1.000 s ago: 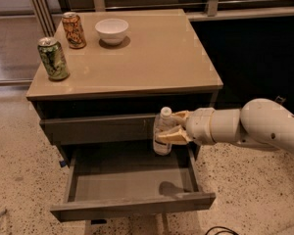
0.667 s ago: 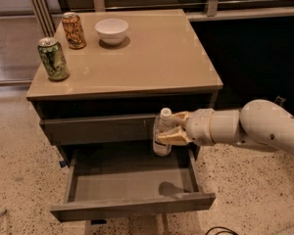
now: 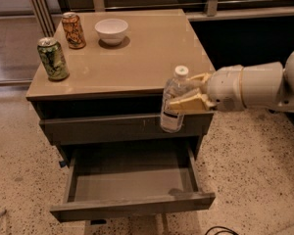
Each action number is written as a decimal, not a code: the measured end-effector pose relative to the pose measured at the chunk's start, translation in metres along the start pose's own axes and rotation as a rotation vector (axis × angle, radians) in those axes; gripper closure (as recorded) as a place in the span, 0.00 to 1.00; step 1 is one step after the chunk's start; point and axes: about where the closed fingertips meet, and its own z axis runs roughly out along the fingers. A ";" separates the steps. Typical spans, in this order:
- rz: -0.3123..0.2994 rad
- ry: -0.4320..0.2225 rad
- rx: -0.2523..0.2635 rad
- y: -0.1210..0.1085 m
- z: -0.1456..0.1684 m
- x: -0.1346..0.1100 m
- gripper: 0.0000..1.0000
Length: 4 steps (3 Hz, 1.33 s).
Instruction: Pick blue plastic bottle from middle drawer and place on counter
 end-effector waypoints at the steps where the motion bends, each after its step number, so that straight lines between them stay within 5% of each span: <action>1: -0.051 -0.005 0.000 0.000 -0.062 -0.084 1.00; 2: -0.087 -0.020 -0.005 0.000 -0.084 -0.110 1.00; 3: -0.087 -0.020 -0.005 0.000 -0.084 -0.110 1.00; 4: -0.045 -0.008 0.021 -0.022 -0.072 -0.118 1.00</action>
Offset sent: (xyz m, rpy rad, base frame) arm -0.0158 -0.0071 0.0914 -0.0145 -0.0361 0.0206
